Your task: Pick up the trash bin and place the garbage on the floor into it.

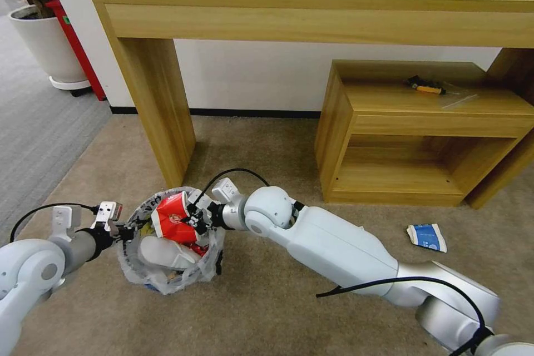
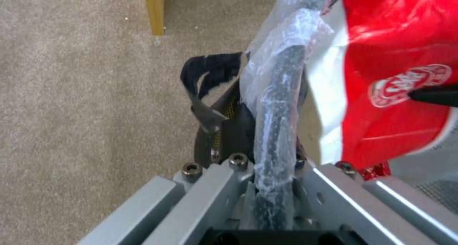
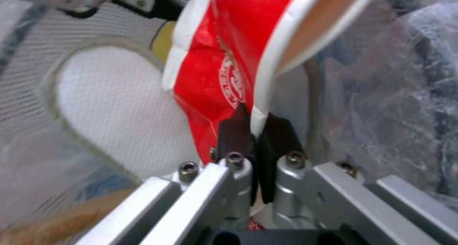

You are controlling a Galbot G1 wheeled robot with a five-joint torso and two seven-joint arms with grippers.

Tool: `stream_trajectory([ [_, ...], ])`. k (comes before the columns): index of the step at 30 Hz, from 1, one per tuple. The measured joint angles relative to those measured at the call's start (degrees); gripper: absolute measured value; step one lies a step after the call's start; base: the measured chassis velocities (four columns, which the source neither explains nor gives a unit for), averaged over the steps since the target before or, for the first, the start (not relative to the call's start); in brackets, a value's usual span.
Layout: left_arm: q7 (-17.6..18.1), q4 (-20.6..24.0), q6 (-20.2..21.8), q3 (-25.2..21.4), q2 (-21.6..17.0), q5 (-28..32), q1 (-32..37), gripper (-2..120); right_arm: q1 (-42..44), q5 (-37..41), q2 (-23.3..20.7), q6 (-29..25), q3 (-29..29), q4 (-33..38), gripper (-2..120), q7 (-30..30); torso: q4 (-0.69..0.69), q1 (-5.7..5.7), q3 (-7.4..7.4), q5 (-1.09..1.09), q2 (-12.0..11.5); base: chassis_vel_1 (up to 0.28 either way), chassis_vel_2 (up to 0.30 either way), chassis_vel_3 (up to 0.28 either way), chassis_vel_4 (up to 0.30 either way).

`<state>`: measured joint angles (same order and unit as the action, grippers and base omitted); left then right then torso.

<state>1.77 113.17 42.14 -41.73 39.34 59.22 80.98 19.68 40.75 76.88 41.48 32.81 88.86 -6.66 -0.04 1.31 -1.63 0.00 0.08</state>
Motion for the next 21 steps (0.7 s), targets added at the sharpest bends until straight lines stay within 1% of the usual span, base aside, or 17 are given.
stream_trajectory([
  [1, 0.0, 0.0, 0.0, 0.0, 0.0, 0.0, 0.0, 0, 0.0, 0.0, 0.0, 0.0, 0.0, 0.0, 5, 0.0, 0.0, 0.0, 0.0, 0.0, 0.0, 0.0, 0.0, 0.0, 0.0],
  [4, 0.3, -0.1, 0.0, -0.1, 0.4, 0.3, 0.0, 0, 0.4, 2.4, 0.1, -1.1, -0.5, 0.7, 19, 2.9, -0.01, 0.0, 0.0, 0.0, 0.0, 0.0, 0.0, 0.0, 0.0],
  [5, 0.3, -0.1, 0.0, -0.1, 0.4, 0.3, 0.0, 0, 0.4, 2.4, 0.1, -1.1, -0.5, 0.7, 19, 2.9, -0.01, 0.0, 0.0, 0.0, 0.0, 0.0, 0.0, 0.0, 0.0],
  [7, 0.5, -0.2, 0.0, -0.4, 0.7, 0.7, 0.0, 0, 0.5, 3.5, -0.2, -1.4, -1.2, 1.7, 29, 3.4, -0.01, 0.0, 0.0, 0.0, 0.0, 0.0, 0.0, 0.0, 0.0],
  [8, 0.5, -0.2, 0.0, -0.4, 0.7, 0.7, 0.0, 0, 0.5, 3.5, -0.2, -1.4, -1.2, 1.7, 29, 3.4, -0.01, 0.0, 0.0, 0.0, 0.0, 0.0, 0.0, 0.0, 0.0],
  [10, 0.6, -0.2, 0.0, -0.6, 1.1, 0.9, 0.1, 0, 0.9, 4.0, -0.6, -2.1, -1.9, 2.8, 39, 3.5, 0.0, 0.0, 0.0, 0.0, 0.0, 0.0, 0.0, 0.0, 0.0],
  [11, 0.8, -0.2, 0.0, -0.8, 1.3, 1.3, 0.2, 0, 1.2, 4.1, -0.9, -2.5, -2.4, 3.5, 46, 3.5, 0.0, 0.0, 0.0, 0.0, 0.0, 0.0, 0.0, 0.0, 0.0],
  [12, 0.8, -0.2, 0.0, -0.8, 1.3, 1.3, 0.2, 0, 1.2, 4.1, -0.9, -2.5, -2.4, 3.5, 46, 3.5, 0.0, 0.0, 0.0, 0.0, 0.0, 0.0, 0.0, 0.0, 0.0],
  [14, 1.4, -0.3, 0.0, -1.0, 1.5, 2.4, 0.2, 0, 1.9, 4.5, -1.4, -2.8, -3.6, 4.9, 54, 3.5, -0.01, 0.0, 0.01, 0.02, 0.0, 0.0, 0.0, 0.0, 0.0],
  [15, 1.5, -0.5, 0.0, -1.2, 1.7, 2.6, 0.2, 0, 2.3, 4.6, -1.8, -2.9, -4.1, 5.7, 61, 3.5, 0.0, 0.0, 0.0, 0.02, 0.0, 0.0, 0.0, 0.0, 0.0],
  [16, 1.5, -0.5, 0.0, -1.2, 1.7, 2.6, 0.2, 0, 2.3, 4.6, -1.8, -2.9, -4.1, 5.7, 61, 3.5, 0.0, 0.0, 0.0, 0.02, 0.0, 0.0, 0.0, 0.0, 0.0],
  [19, 1.7, -1.1, 0.0, -1.6, 2.1, 2.8, 0.1, 0, 3.2, 4.8, -2.8, -3.5, -5.9, 8.0, 75, 3.8, 0.0, 0.0, 0.01, 0.01, 0.0, 0.0, 0.0, 0.0, 0.0],
  [20, 1.7, -1.1, 0.0, -1.6, 2.1, 2.8, 0.1, 0, 3.2, 4.8, -2.8, -3.5, -5.9, 8.0, 75, 3.8, 0.0, 0.0, 0.01, 0.01, 0.0, 0.0, 0.0, 0.0, 0.0],
  [21, 1.7, -1.4, 0.0, -1.7, 2.3, 2.8, 0.0, 0, 3.5, 5.0, -3.1, -4.1, -6.6, 8.9, 78, 4.3, 0.0, 0.0, 0.01, 0.02, 0.0, 0.0, 0.0, 0.0, 0.0],
])
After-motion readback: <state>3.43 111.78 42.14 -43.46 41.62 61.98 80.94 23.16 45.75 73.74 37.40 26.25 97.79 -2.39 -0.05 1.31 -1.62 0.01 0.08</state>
